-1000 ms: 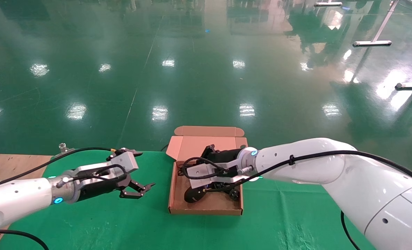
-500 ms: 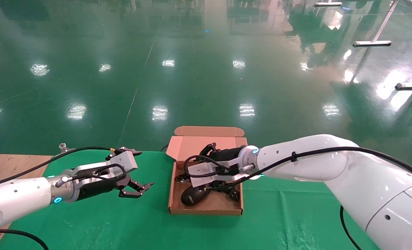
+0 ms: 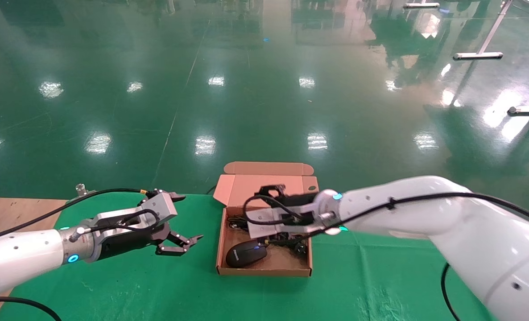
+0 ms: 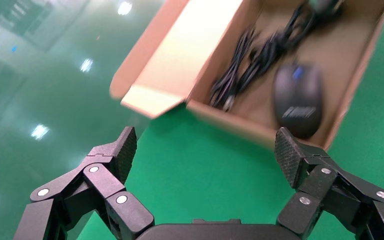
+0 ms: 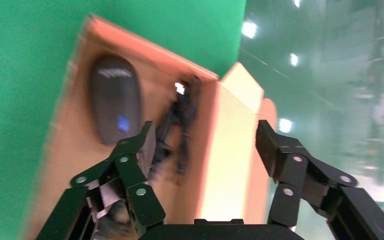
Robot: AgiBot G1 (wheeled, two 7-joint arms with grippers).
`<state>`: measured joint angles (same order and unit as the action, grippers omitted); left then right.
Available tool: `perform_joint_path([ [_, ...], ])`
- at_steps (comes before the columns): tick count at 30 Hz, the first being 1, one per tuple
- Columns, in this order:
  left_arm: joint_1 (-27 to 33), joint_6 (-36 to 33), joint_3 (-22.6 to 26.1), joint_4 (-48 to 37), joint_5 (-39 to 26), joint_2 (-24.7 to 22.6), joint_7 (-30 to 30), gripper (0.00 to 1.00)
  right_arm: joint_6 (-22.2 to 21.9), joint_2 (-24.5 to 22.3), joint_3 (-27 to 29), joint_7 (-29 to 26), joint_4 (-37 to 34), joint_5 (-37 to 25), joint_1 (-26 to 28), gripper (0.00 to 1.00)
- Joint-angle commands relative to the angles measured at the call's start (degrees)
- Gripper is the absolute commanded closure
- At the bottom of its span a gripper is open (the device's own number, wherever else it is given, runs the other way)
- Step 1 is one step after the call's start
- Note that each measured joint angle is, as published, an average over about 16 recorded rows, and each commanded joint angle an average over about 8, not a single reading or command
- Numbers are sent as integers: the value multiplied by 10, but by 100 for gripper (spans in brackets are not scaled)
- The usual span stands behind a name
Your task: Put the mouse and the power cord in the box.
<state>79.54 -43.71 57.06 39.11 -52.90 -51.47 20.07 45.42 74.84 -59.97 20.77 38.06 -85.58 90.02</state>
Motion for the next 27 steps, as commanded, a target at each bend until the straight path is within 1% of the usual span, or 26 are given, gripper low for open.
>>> perform_joint_path([
  [1,-5,-12,-12,10,3,5,-9,0,12,-12,13,-9,11,13,-9,0],
  [27,-90,-211,-206,173,55,83,-155,0,204,-202,222,-160,180,221,-144,0],
])
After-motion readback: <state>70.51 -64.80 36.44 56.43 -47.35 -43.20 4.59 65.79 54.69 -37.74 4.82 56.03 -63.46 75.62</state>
